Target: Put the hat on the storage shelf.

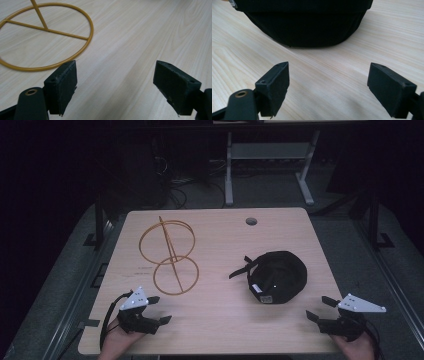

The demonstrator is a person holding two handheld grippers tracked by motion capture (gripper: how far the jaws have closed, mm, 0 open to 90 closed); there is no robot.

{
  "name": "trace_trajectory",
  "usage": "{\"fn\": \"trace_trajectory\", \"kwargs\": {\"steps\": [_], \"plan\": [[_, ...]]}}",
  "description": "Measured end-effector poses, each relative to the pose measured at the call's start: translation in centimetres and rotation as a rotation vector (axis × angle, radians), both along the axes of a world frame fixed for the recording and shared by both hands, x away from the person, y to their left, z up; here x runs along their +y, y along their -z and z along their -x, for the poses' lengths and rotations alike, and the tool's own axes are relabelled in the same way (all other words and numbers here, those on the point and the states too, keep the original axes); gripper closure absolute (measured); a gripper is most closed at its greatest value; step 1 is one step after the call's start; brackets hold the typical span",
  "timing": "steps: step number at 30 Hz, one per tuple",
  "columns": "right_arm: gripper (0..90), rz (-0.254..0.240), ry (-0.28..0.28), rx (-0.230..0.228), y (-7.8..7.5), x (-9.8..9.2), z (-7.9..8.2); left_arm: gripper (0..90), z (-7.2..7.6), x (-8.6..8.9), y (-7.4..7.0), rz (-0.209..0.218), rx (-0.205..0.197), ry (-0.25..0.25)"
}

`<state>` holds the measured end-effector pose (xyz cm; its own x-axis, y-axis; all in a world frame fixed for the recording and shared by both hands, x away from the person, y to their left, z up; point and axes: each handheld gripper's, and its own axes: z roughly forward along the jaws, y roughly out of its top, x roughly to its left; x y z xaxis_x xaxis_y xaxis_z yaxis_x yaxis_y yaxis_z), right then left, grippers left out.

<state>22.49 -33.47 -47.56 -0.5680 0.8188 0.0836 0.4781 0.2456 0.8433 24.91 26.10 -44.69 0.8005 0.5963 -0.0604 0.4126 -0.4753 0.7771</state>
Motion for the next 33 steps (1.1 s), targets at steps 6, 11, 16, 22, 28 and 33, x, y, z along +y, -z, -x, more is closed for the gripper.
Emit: {"fn": "trace_trajectory", "kwargs": {"steps": [6,11,16,22,28,33], "plan": [[17.0,0.017,-0.016,-0.016,-0.2,0.5,0.2,18.5,0.0,-0.3,-0.4,0.018,0.003,-0.008],[17.0,0.020,-0.015,-0.031,-0.6,0.5,0.7,18.4,-0.3,-1.3,-0.9,0.030,-0.009,0.014],[17.0,0.020,-0.019,-0.048,-1.1,0.6,1.2,18.4,-0.7,-3.3,-1.8,0.033,-0.022,0.060],[17.0,0.016,-0.020,-0.058,-1.3,0.4,1.6,18.4,-0.9,-6.9,-2.5,0.005,-0.042,0.156],[17.0,0.009,-0.017,-0.054,-1.3,0.2,1.7,18.4,-1.2,-9.7,-3.0,0.004,-0.047,0.225],[17.0,0.003,-0.020,-0.053,-1.3,0.1,1.7,18.5,-1.7,-12.5,-3.6,0.015,-0.047,0.282]]}}
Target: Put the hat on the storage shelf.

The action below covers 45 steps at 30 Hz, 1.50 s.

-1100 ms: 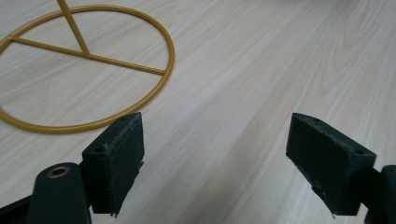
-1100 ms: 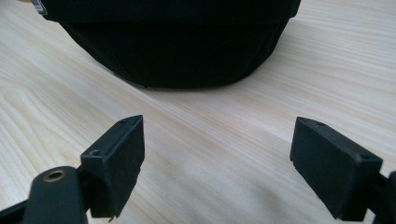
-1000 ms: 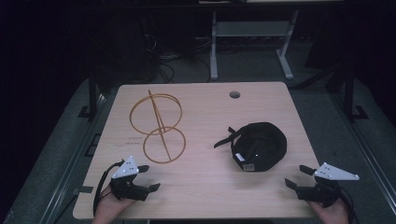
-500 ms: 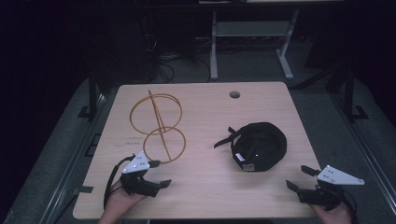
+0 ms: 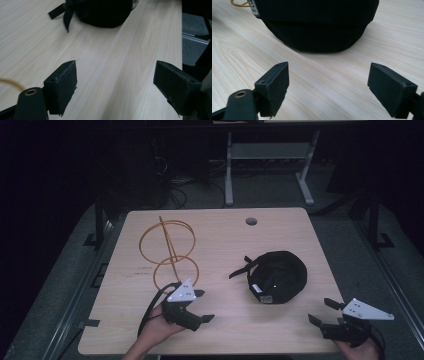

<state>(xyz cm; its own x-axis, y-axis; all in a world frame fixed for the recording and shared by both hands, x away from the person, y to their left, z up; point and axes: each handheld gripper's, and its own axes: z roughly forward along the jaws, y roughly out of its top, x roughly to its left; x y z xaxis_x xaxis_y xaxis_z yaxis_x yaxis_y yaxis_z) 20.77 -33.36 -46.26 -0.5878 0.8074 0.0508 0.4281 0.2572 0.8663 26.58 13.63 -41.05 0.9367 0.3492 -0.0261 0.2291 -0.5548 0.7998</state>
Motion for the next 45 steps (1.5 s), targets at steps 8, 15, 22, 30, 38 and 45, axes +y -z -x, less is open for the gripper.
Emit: {"fn": "trace_trajectory", "kwargs": {"steps": [8,15,22,30,38,45], "plan": [[17.2,-0.006,-0.003,0.005,0.1,-0.2,0.1,18.8,-0.6,-3.6,-1.2,0.000,-0.021,0.077],[17.2,-0.010,-0.007,0.008,0.0,-0.3,0.2,18.9,-1.1,-6.2,-2.0,-0.002,-0.022,0.124],[17.2,-0.018,-0.007,0.007,0.0,-0.4,0.3,20.7,-1.9,-9.4,-2.5,-0.008,-0.024,0.175],[17.3,-0.022,-0.013,0.005,0.0,-0.4,0.4,22.1,-3.3,-12.4,-2.5,-0.059,-0.008,0.222],[17.3,-0.018,-0.029,0.009,-0.1,0.0,0.4,25.7,-4.5,-14.9,-2.2,-0.116,0.007,0.259],[17.3,-0.016,-0.035,0.006,-0.1,0.0,0.4,33.6,-5.2,-16.3,-1.6,-0.191,0.013,0.290]]}}
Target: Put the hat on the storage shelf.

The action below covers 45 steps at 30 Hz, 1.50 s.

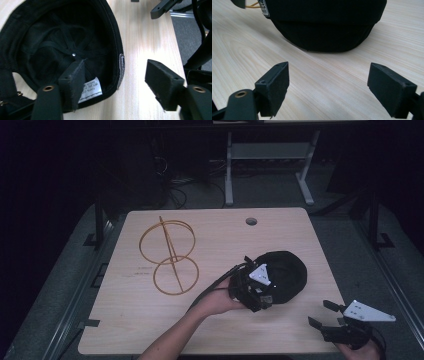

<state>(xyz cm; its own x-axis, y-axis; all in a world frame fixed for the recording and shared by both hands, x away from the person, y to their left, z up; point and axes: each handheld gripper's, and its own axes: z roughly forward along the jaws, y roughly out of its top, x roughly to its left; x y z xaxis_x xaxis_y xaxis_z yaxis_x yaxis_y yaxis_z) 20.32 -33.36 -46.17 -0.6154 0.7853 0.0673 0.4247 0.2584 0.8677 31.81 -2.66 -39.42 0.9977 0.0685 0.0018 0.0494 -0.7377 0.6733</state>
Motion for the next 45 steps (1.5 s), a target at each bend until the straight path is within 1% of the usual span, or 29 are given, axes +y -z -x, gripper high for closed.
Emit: {"fn": "trace_trajectory", "kwargs": {"steps": [2,3,4,5,6,7,9,10,12,16,17,19,20,22,24,25,26,27,29,30,31,32,36,38,39,41,42,43,45], "plan": [[17.3,-0.006,-0.001,-0.001,0.0,0.0,0.0,40.0,-0.2,-0.3,0.4,-0.021,0.004,0.016],[17.3,-0.006,-0.001,-0.001,0.0,0.0,0.0,41.9,-0.2,-0.3,0.4,-0.021,0.004,0.016],[17.3,-0.005,-0.003,0.000,0.0,0.0,0.0,44.0,-0.3,-0.4,0.6,-0.037,-0.002,0.017],[17.3,-0.005,-0.003,0.000,0.0,0.0,0.0,46.7,-0.3,-0.4,0.6,-0.037,-0.002,0.017],[17.3,-0.004,-0.005,0.000,0.0,0.0,0.0,46.7,-0.3,-0.4,0.7,-0.044,-0.002,0.021],[17.3,-0.006,-0.006,0.001,0.0,0.1,0.0,51.0,-0.4,-0.4,0.9,-0.051,-0.010,0.021],[17.3,-0.003,-0.010,0.003,0.0,0.2,0.0,54.9,-0.4,-0.5,0.9,-0.054,-0.013,0.024],[17.3,-0.003,-0.010,0.003,0.0,0.2,0.0,54.9,-0.4,-0.5,1.0,-0.052,-0.006,0.027],[17.3,0.000,-0.013,0.004,0.0,0.4,0.0,59.3,-0.5,-0.6,1.2,-0.061,0.008,0.041],[17.3,0.001,-0.016,0.005,0.0,0.5,-0.1,66.4,-0.3,-0.8,1.5,-0.078,0.014,0.059],[17.3,0.000,-0.017,0.006,0.0,0.5,-0.1,66.4,-0.3,-0.9,1.6,-0.086,0.011,0.071],[17.3,0.003,-0.019,0.008,0.0,0.6,-0.1,74.2,-0.1,-1.1,1.7,-0.092,0.020,0.089],[17.3,0.004,-0.021,0.008,0.0,0.7,-0.1,77.0,-0.1,-1.1,1.7,-0.092,0.018,0.094],[17.3,0.003,-0.021,0.009,0.0,0.7,-0.1,79.5,-0.1,-1.0,1.6,-0.086,0.010,0.097],[17.3,0.002,-0.025,0.009,0.0,0.8,-0.2,80.2,-0.1,-1.0,1.6,-0.080,0.014,0.095],[17.3,-0.001,-0.024,0.011,0.0,0.8,-0.2,80.4,-0.1,-0.9,1.5,-0.074,0.017,0.095],[17.3,-0.003,-0.025,0.011,0.0,0.8,-0.2,80.6,-0.3,-0.7,1.2,-0.055,0.027,0.096],[17.3,-0.003,-0.025,0.011,0.0,0.8,-0.2,80.8,-0.3,-0.7,1.2,-0.055,0.027,0.096],[17.3,0.003,-0.027,0.013,0.0,1.0,-0.2,80.8,-0.3,-0.4,0.9,-0.032,0.038,0.093],[17.3,0.003,-0.029,0.012,0.0,1.1,-0.2,80.8,-0.2,-0.3,0.6,-0.005,0.050,0.092],[17.3,0.004,-0.030,0.011,-0.1,1.2,-0.2,80.9,-0.2,-0.3,0.6,-0.005,0.050,0.092],[17.3,0.005,-0.031,0.013,-0.1,1.2,-0.2,80.9,-0.1,-0.1,0.2,0.009,0.046,0.096],[17.3,0.000,-0.033,0.007,-0.3,1.5,-0.2,80.9,0.0,0.4,-0.5,0.050,0.061,0.094],[17.3,-0.009,-0.037,0.006,-0.4,1.6,-0.3,80.9,0.0,0.6,-0.9,0.075,0.072,0.090],[17.3,-0.009,-0.037,0.006,-0.4,1.6,-0.3,80.9,0.0,0.6,-0.9,0.075,0.072,0.090],[17.2,-0.013,-0.047,0.003,-0.5,1.9,-0.5,81.0,-0.2,1.1,-1.4,0.107,0.087,0.085],[17.2,-0.013,-0.047,0.003,-0.5,1.9,-0.5,80.9,-0.2,1.1,-1.4,0.107,0.087,0.085],[17.3,-0.018,-0.054,0.005,-0.6,2.1,-0.7,80.9,-0.3,1.3,-1.7,0.129,0.102,0.079],[17.2,-0.020,-0.059,0.005,-0.7,2.2,-0.7,80.9,-0.4,1.4,-1.8,0.138,0.106,0.076]]}}
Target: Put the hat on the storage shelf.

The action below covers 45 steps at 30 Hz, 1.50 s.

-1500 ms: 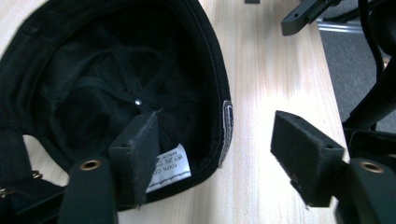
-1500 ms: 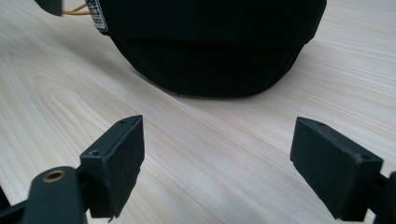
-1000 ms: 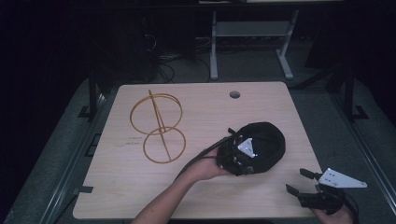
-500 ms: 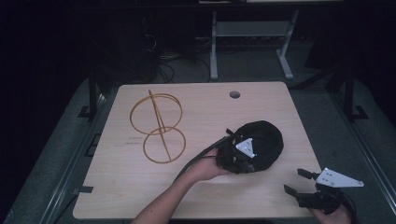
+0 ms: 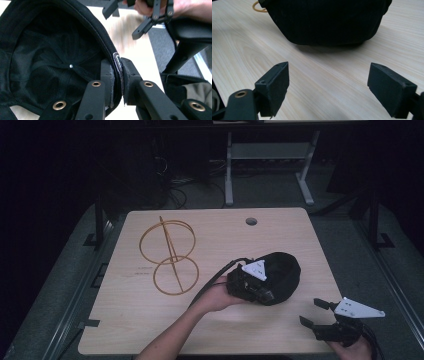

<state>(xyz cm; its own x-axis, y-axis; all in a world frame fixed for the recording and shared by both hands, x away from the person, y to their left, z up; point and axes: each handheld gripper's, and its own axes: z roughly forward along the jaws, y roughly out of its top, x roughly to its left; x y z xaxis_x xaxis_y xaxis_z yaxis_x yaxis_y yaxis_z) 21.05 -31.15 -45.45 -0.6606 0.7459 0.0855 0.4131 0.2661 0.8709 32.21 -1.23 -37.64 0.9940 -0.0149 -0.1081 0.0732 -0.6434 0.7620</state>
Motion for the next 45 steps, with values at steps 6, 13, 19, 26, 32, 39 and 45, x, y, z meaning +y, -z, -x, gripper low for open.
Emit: {"fn": "trace_trajectory", "kwargs": {"steps": [6,13,19,26,32,39,45], "plan": [[17.2,-0.028,-0.019,-0.015,-0.4,0.5,-0.5,81.0,-0.3,0.3,-0.8,0.036,0.028,-0.003],[17.2,-0.043,-0.041,-0.045,-1.0,1.3,-1.2,80.9,-0.2,0.1,-1.8,0.070,0.041,0.017],[17.1,-0.059,-0.062,-0.071,-1.8,1.8,-1.8,81.0,0.1,0.0,-2.8,0.093,0.033,0.029],[17.1,-0.081,-0.082,-0.112,-2.8,2.4,-1.9,81.3,0.1,0.1,-4.4,0.128,0.031,0.038],[17.2,-0.087,-0.100,-0.133,-3.5,2.8,-2.1,81.4,0.2,0.1,-5.6,0.144,0.021,0.050],[23.6,-0.085,-0.115,-0.175,-4.2,3.0,-2.2,81.4,0.6,-0.4,-6.6,0.131,0.009,0.090],[40.2,-0.096,-0.141,-0.212,-4.4,3.3,-2.1,81.6,0.9,-0.7,-6.8,0.132,0.003,0.110]]}}
